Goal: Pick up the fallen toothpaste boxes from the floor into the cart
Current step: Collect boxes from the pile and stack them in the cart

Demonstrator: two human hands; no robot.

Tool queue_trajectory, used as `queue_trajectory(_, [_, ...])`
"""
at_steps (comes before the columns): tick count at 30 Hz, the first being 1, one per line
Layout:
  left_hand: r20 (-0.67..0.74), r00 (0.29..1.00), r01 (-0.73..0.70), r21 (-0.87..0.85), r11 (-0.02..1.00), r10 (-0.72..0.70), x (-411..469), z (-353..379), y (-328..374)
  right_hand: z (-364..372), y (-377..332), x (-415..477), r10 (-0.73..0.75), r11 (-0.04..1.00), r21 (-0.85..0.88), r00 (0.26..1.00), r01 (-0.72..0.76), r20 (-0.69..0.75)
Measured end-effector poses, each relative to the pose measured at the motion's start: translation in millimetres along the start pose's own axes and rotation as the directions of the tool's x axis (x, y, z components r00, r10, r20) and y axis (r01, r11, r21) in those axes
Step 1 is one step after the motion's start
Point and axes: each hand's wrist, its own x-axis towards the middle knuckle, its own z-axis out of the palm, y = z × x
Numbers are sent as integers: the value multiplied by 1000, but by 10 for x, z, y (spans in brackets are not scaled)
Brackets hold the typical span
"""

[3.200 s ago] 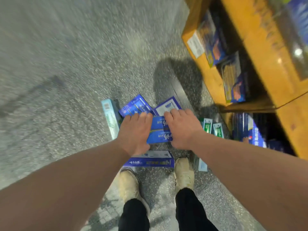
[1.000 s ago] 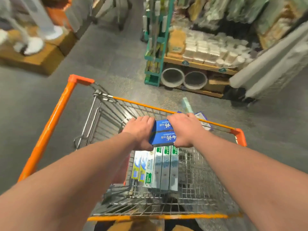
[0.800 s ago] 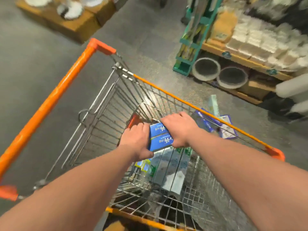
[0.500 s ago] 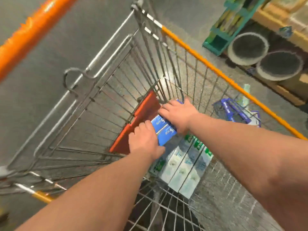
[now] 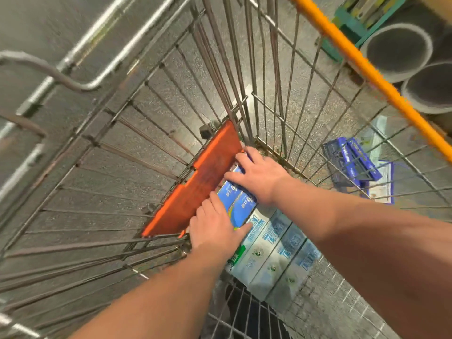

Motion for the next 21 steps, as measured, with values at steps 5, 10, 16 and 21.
queue_trajectory(5, [-1,1000,0,27,1000,0,-63,150,10,81,-64,2,44,998,38,994,-48,95])
queue_trajectory(10, [-14,1000,-11,38,999,11,-71,184,-45,66,-72,-34,90,991,90,989,-101,121])
queue_trajectory(16, [-88,996,2,-7,1000,-2,-111,288,-26,104,-78,-57,165,949,250,979,-191,120])
queue_trajectory(21, [-61,997,52,-32,998,-54,-118,407,13,98,-87,-12,305,841,443,949,-311,87])
